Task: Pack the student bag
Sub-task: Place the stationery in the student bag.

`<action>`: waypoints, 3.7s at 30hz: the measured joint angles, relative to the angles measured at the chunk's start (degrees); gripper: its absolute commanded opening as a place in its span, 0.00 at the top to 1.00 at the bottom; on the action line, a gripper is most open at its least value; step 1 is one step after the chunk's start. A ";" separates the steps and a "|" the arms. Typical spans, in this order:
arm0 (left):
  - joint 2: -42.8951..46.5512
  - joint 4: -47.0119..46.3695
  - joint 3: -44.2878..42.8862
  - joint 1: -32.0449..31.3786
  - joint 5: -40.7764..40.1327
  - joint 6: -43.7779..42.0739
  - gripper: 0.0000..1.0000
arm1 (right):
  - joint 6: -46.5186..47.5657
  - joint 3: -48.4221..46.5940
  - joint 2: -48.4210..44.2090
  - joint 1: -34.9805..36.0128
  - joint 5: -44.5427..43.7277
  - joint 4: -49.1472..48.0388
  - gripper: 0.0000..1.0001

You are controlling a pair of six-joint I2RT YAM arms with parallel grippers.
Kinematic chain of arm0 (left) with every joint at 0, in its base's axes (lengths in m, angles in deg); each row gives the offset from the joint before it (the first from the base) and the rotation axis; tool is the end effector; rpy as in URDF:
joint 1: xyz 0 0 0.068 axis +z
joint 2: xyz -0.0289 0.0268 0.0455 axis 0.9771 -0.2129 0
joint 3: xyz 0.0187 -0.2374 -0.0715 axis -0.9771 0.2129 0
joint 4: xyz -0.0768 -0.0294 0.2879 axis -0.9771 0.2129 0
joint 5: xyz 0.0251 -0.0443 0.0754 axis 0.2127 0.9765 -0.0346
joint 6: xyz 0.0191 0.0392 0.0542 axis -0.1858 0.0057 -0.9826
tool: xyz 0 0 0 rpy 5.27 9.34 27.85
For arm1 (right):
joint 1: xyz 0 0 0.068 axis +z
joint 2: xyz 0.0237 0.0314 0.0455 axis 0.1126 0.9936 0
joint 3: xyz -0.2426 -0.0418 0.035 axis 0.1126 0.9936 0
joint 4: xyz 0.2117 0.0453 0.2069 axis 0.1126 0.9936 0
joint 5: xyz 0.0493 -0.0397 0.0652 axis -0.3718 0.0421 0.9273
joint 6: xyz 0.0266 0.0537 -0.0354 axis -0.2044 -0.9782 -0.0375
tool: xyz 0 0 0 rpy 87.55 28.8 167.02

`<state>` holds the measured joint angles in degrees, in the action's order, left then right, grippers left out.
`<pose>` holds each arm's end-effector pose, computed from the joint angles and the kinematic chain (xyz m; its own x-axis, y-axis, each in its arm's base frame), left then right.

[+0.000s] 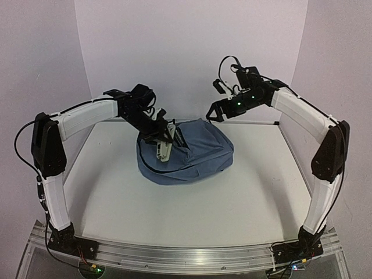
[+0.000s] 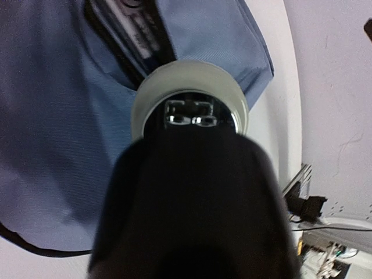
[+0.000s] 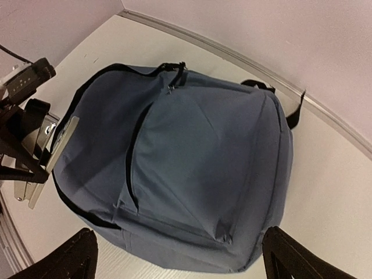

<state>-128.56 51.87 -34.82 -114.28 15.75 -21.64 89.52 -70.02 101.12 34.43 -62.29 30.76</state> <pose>0.3572 -0.2962 0.2572 -0.9415 0.1664 -0.2930 0.3140 0.7485 -0.5841 0.4137 0.2436 0.3287 -0.4853 -0.3759 -0.7894 -0.7477 0.6464 0.1518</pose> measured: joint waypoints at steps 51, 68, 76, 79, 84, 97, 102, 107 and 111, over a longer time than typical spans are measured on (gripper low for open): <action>-8.95 -35.74 12.95 9.43 30.10 17.13 1.00 | -3.06 -12.47 19.27 8.87 -9.56 -5.96 1.00; -21.42 -45.47 3.42 6.35 40.58 25.41 0.99 | -3.06 -4.12 14.34 7.70 1.74 -6.97 1.00; -25.76 -48.45 -1.26 6.03 44.30 29.38 1.00 | -1.37 -1.17 12.01 7.74 2.76 -6.82 1.00; -26.19 -48.58 -1.86 5.79 44.88 30.16 0.99 | -0.88 -1.00 11.85 7.77 2.28 -6.68 1.00; -26.52 -48.75 -2.10 5.58 46.21 31.07 0.97 | -0.27 -1.01 11.82 7.99 2.24 -6.49 1.00; -34.81 -40.00 -18.47 5.25 44.33 30.86 0.48 | -0.31 3.20 9.98 7.83 0.81 -8.67 1.00; -34.03 -37.39 -16.33 5.70 37.05 27.59 0.30 | -0.59 3.18 9.81 8.03 0.85 -8.18 1.00; -30.98 -32.83 -13.29 6.29 31.16 23.65 0.27 | -1.33 3.15 9.81 8.18 1.47 -7.81 1.00; -26.64 -29.60 -9.56 6.34 28.19 20.51 0.28 | -1.62 3.13 9.81 8.15 1.72 -7.74 1.00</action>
<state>-155.20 22.27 -44.38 -107.94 43.94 -1.13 87.90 -66.89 110.93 42.57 -60.56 23.02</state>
